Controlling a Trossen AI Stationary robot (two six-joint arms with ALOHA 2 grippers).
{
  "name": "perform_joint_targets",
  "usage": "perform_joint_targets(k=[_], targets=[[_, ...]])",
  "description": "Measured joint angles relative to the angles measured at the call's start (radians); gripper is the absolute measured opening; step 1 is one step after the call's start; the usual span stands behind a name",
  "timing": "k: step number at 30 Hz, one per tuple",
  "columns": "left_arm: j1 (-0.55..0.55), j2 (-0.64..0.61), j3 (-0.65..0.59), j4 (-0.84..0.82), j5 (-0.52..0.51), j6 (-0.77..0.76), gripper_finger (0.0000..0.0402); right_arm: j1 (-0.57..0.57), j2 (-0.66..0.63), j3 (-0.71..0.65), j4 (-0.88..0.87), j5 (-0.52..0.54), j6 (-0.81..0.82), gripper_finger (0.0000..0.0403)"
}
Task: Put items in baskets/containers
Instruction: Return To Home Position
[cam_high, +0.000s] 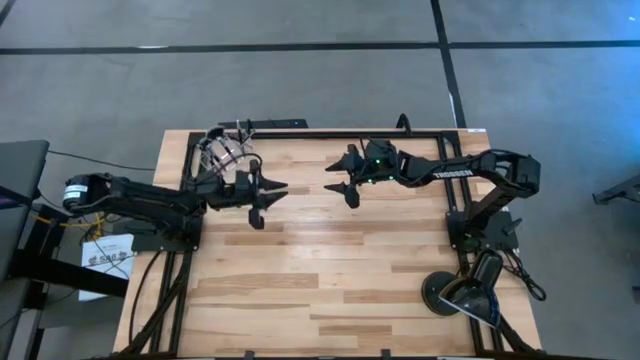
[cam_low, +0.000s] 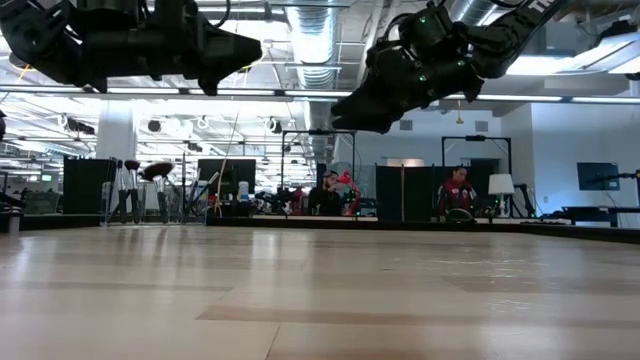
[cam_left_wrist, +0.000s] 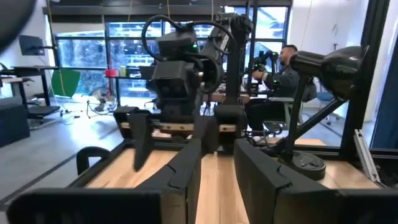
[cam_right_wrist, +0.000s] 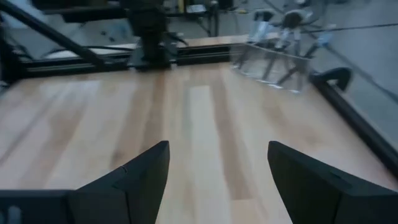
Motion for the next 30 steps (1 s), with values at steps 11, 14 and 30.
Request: perform_joint_targets(k=[11, 14, 30], targets=[[0.011, -0.04, 0.0, 0.004, 0.01, -0.017, 0.0092, 0.04, 0.0, 0.0, -0.015, 0.106, -0.086, 0.0141], [0.027, -0.044, -0.005, -0.002, 0.006, -0.015, 0.0092, 0.048, -0.011, -0.012, -0.024, 0.108, -0.074, 0.0076], [0.067, -0.073, -0.039, -0.003, 0.026, -0.019, 0.0092, 0.107, -0.421, -0.32, 0.044, 0.288, 0.01, 0.0029]])
